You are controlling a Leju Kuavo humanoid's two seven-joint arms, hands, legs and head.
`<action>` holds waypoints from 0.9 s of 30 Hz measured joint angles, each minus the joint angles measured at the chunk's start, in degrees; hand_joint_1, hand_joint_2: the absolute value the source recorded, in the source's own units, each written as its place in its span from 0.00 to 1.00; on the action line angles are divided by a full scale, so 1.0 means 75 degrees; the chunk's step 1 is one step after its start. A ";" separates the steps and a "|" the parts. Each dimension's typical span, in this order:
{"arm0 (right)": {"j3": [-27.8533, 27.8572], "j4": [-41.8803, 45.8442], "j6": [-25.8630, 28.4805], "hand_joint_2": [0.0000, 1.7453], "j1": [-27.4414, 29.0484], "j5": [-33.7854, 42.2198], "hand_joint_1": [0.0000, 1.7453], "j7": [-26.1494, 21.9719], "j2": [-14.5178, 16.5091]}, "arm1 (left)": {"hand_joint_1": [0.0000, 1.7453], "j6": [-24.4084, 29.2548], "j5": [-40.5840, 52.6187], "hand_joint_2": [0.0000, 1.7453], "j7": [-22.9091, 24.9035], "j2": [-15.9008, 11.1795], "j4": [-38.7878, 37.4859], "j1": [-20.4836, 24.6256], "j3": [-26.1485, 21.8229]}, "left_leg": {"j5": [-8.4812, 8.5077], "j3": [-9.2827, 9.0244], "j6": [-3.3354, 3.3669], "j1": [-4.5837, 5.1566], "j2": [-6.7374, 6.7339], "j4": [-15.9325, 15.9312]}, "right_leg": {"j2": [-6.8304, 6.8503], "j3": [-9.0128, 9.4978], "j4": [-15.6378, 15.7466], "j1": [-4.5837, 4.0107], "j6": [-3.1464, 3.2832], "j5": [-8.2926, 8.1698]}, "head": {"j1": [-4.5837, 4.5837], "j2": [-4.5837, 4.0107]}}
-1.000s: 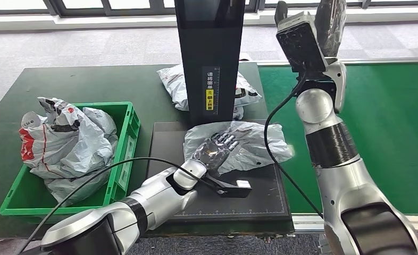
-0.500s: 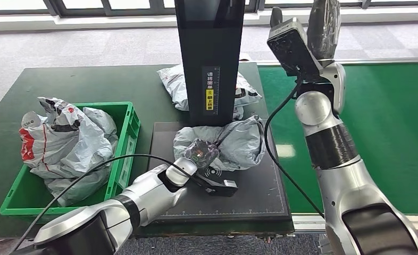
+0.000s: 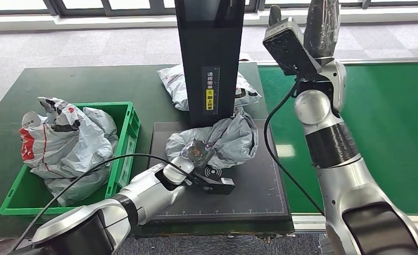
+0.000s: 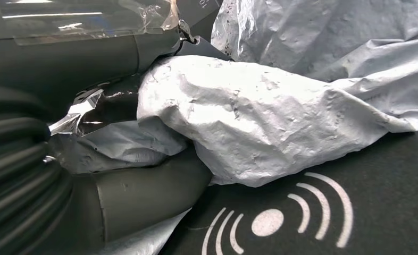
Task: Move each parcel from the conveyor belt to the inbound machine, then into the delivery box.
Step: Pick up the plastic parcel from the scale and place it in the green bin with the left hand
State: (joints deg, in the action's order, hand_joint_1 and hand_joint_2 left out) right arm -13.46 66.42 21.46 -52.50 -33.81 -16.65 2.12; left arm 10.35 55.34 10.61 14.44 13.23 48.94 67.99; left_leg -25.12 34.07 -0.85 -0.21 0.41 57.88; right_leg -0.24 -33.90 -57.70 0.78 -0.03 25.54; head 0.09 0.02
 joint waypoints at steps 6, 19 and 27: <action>-0.0001 0.0184 0.0015 1.00 0.0109 -0.0058 0.00 0.0036 -0.0034 | 1.00 0.0390 0.0180 1.00 0.0021 -0.0147 0.0001 -0.0001 -0.0138 | 0.0000 0.0000 0.0000 0.0000 -0.0001 0.0000 | -0.0001 -0.0003 0.0000 -0.0001 0.0000 0.0000 | -0.0001 0.0000; -0.0001 0.0871 0.0105 1.00 0.0663 -0.0261 0.00 0.0139 -0.0329 | 1.00 0.2163 0.0957 1.00 0.0594 -0.0758 0.0316 -0.0009 -0.1010 | 0.0001 0.0003 0.0000 0.0000 -0.0002 0.0000 | -0.0002 -0.0009 0.0000 0.0000 0.0000 0.0000 | -0.0002 0.0000; -0.0001 0.1145 0.0306 1.00 0.0987 -0.0211 0.00 0.0017 -0.0539 | 1.00 0.3043 0.2544 1.00 0.1148 -0.1173 0.0931 -0.0154 -0.1429 | 0.0000 0.0003 0.0000 0.0000 0.0000 0.0000 | -0.0001 -0.0010 0.0000 0.0001 0.0000 0.0000 | -0.0001 0.0000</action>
State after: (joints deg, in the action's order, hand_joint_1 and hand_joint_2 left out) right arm -13.46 75.01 23.76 -45.10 -35.40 -16.53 -1.92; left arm 33.18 74.42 19.22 5.64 20.21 47.78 57.26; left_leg -25.12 34.09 -0.85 -0.22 0.41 57.88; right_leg -0.25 -33.98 -57.70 0.79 -0.03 25.55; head 0.08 0.02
